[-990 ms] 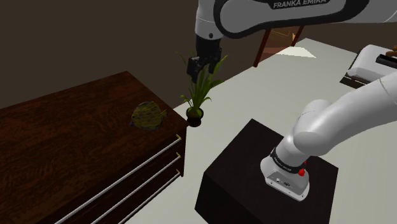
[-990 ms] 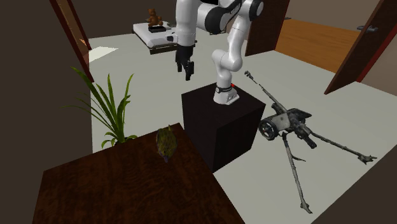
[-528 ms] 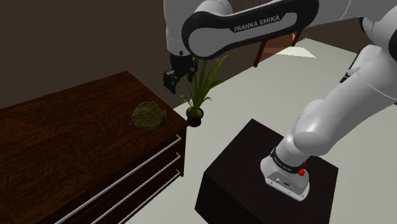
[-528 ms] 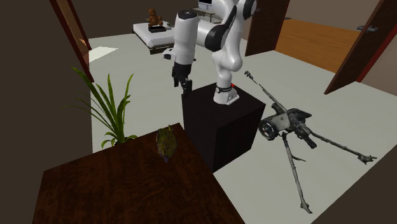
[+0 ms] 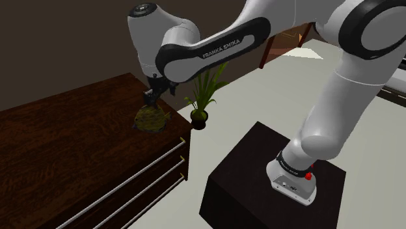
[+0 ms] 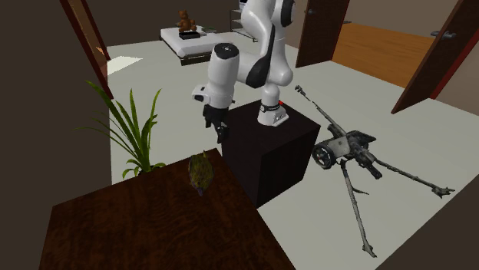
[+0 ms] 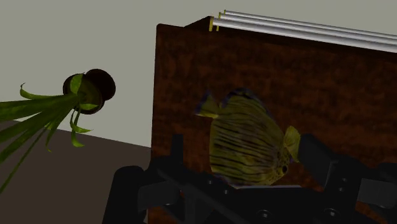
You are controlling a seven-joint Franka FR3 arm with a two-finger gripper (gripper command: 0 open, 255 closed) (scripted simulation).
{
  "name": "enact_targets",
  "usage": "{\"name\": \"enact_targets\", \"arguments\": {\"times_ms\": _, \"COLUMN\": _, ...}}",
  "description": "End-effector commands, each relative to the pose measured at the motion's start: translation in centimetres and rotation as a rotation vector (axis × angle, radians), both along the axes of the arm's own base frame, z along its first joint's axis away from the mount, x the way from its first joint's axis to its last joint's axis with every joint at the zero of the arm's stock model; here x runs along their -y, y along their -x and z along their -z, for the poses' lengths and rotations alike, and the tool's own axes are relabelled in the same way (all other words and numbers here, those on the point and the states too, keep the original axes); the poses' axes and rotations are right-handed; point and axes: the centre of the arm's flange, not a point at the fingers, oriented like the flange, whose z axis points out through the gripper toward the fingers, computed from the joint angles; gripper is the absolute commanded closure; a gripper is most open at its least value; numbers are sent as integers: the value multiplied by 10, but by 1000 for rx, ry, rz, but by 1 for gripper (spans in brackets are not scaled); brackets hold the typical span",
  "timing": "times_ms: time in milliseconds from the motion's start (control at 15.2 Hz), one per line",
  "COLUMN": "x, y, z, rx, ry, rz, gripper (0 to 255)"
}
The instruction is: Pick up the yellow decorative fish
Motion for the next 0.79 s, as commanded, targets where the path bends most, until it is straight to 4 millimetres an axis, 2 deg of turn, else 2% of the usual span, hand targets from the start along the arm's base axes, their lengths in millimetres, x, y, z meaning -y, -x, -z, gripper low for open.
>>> {"name": "enact_targets", "arguments": {"times_ms": 0, "x": -18, "y": -15, "z": 16, "rx": 5, "ry": 17, "rz": -10, "gripper": 0}}
{"name": "enact_targets", "arguments": {"times_ms": 594, "x": -99, "y": -73, "z": 92, "rx": 19, "ry": 92, "rz": -57, "gripper": 0}}
{"name": "enact_targets", "arguments": {"times_ms": 726, "x": -102, "y": -75, "z": 100, "rx": 20, "ry": 95, "rz": -59, "gripper": 0}}
